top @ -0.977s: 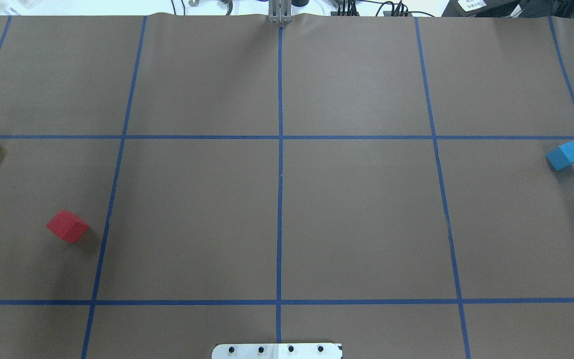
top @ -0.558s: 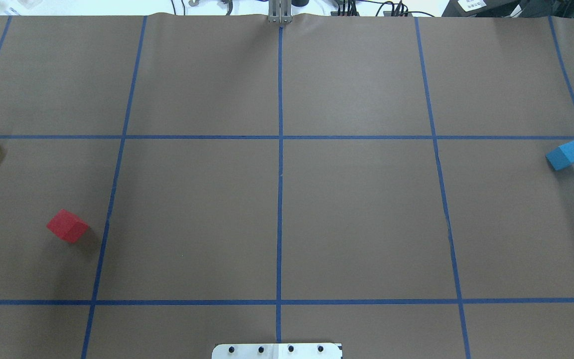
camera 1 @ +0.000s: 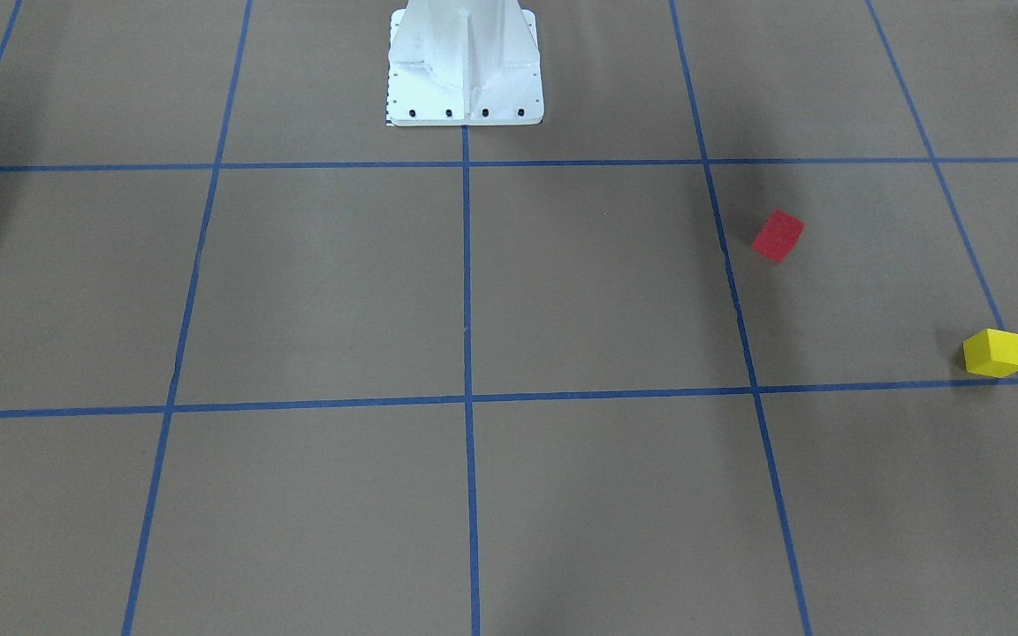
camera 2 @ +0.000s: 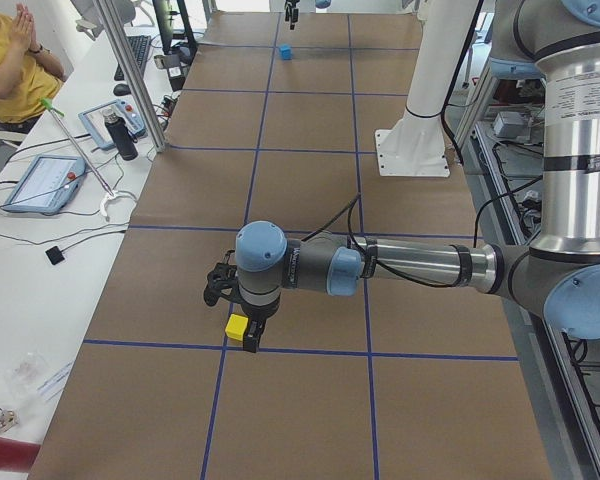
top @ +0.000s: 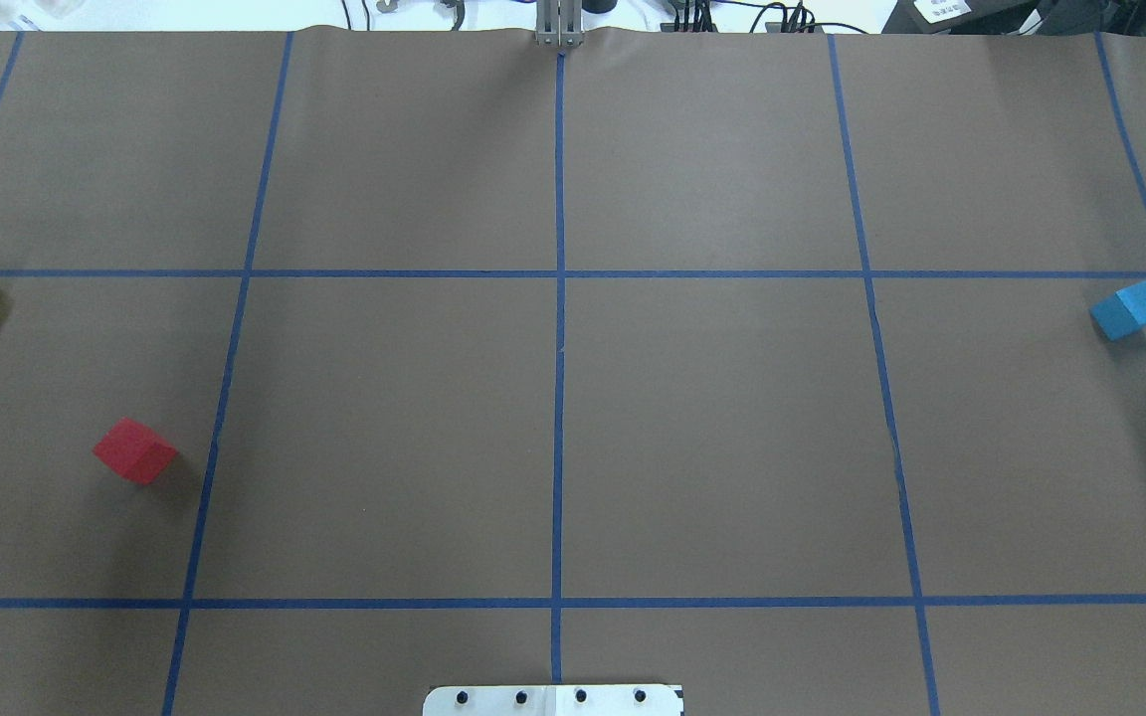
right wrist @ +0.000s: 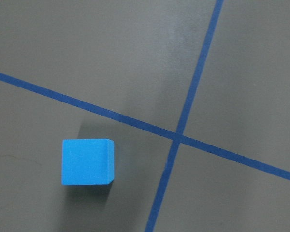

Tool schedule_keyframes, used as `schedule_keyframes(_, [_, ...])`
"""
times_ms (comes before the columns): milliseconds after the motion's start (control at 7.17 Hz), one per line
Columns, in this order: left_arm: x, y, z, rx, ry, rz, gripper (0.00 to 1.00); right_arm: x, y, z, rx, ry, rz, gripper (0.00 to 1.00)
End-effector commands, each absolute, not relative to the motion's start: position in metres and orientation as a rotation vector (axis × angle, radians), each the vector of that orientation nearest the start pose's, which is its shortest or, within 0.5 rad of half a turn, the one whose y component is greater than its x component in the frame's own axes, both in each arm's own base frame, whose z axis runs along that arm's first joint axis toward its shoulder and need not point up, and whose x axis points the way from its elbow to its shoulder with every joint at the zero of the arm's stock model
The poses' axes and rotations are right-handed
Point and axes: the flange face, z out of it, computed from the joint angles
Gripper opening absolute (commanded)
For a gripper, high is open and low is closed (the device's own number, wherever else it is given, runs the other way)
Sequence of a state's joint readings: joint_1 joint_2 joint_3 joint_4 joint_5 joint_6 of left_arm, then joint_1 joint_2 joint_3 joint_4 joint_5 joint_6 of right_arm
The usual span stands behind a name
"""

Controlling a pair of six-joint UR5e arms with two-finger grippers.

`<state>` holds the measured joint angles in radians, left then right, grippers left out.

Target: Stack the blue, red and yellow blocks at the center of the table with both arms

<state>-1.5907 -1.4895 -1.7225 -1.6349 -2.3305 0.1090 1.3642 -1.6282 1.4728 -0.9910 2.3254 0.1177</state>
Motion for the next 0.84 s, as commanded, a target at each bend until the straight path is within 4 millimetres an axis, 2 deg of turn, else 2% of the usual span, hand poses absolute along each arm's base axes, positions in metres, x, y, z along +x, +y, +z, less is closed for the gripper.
schedule_keyframes(0, [-0.074, -0.464, 0.617, 0.176, 0.75, 0.135, 1.0, -0.096, -0.496, 0.662, 0.275, -0.776, -0.243, 1.0])
schedule_keyframes(419, [-0.074, -0.464, 0.617, 0.178, 0.75, 0.137, 1.0, -0.117, -0.517, 0.682, 0.242, -0.746, -0.254, 1.0])
schedule_keyframes(698, [-0.074, -0.463, 0.618, 0.175, 0.75, 0.136, 1.0, -0.125, -0.516, 0.697, 0.225, -0.705, -0.255, 0.99])
